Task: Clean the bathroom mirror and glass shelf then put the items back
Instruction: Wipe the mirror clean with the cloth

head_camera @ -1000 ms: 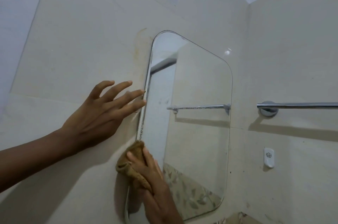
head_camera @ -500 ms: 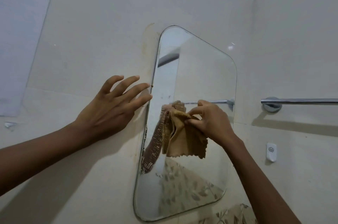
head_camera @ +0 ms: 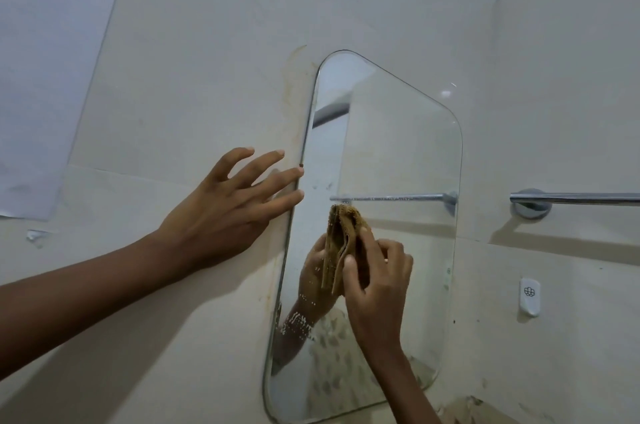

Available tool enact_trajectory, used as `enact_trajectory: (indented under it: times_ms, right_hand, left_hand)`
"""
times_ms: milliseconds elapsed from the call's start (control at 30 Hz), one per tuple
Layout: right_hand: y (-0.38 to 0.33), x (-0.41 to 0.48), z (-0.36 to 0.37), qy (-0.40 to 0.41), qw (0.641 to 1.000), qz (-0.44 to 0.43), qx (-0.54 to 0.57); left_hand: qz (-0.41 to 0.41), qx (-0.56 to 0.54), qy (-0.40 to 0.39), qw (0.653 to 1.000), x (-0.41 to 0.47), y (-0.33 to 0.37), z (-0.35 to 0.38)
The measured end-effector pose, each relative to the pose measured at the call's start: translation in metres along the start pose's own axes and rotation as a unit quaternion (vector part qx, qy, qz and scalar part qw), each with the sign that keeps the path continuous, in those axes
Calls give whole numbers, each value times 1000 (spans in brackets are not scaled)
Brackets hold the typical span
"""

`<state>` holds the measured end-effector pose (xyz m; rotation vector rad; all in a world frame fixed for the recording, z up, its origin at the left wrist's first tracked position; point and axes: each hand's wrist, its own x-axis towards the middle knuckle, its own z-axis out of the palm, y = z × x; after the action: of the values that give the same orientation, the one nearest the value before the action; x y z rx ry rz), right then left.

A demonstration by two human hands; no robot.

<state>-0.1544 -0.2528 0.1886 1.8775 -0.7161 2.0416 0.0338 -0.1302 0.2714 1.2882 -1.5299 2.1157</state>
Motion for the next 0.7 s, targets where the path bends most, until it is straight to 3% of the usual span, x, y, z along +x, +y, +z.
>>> enact_trajectory:
  times_ms: [67, 233, 467, 567, 700]
  right_hand:
    - [7, -12, 5, -8, 999, -23, -44]
    - [13, -5, 18, 21, 998, -45, -30]
    - [-11, 97, 29, 55, 998, 8, -5]
    - [-37, 110, 22, 16, 998, -67, 2]
    - [-48, 47, 4, -54, 978, -200, -15]
  left_hand:
    - [0, -1, -1, 1000, 0, 0, 1]
    - [-2, -4, -7, 1000, 0, 0, 0]
    - [-9, -13, -9, 1000, 0, 1, -1]
    - [-62, -47, -4, 997, 2, 1, -5]
    - [-130, -83, 28, 988, 3, 1, -8]
